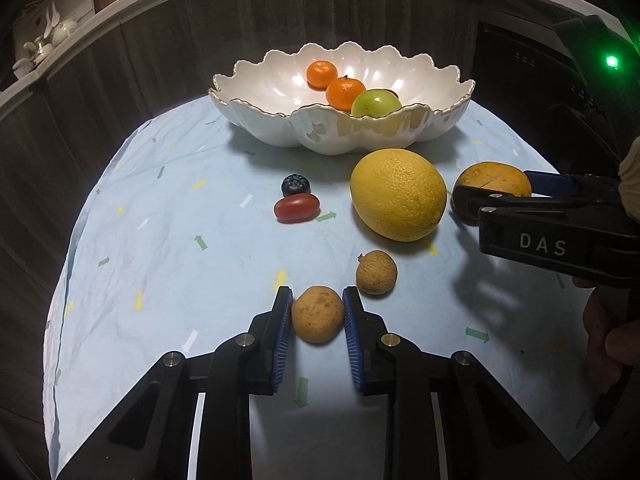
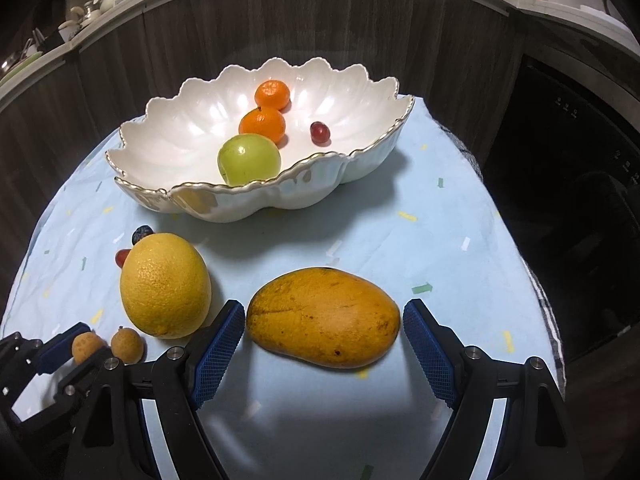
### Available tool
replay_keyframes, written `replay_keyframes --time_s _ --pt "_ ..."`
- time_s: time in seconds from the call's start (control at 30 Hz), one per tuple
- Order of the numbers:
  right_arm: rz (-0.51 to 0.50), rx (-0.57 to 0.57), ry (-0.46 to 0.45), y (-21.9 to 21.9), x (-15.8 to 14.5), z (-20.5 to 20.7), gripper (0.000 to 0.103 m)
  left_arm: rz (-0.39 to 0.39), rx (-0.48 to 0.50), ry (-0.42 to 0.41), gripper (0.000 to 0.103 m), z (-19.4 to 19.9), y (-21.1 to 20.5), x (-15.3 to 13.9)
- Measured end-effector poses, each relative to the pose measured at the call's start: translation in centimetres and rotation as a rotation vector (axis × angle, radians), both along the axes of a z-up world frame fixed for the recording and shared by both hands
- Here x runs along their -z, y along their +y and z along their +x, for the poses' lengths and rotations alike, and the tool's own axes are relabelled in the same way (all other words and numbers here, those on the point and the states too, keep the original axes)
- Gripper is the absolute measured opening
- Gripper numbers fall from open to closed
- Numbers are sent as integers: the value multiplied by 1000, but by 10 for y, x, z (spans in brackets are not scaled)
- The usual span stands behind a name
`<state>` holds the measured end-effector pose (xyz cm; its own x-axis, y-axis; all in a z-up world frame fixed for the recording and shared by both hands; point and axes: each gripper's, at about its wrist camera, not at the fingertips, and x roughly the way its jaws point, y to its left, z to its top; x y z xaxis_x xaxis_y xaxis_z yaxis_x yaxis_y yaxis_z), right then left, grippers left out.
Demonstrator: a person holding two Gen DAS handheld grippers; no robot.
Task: Organize fruits
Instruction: 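Grasp the brown potato-like fruit with the left gripper while the right grasps the mango, then lift and carry the brown fruit and mango over the white bowl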
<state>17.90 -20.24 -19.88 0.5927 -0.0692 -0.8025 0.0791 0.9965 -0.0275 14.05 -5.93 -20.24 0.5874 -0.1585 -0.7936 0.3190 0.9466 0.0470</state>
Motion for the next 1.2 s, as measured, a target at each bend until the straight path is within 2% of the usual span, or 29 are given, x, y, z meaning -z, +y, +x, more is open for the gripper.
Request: replay_keyframes --time_s 0.77,1.2 --pt "23 4 15 -1 5 3 78 -3 -12 -1 25 0 2 -4" --pt "20 -1 -30 2 -21 -8 77 -7 -26 -50 25 -3 6 -25"
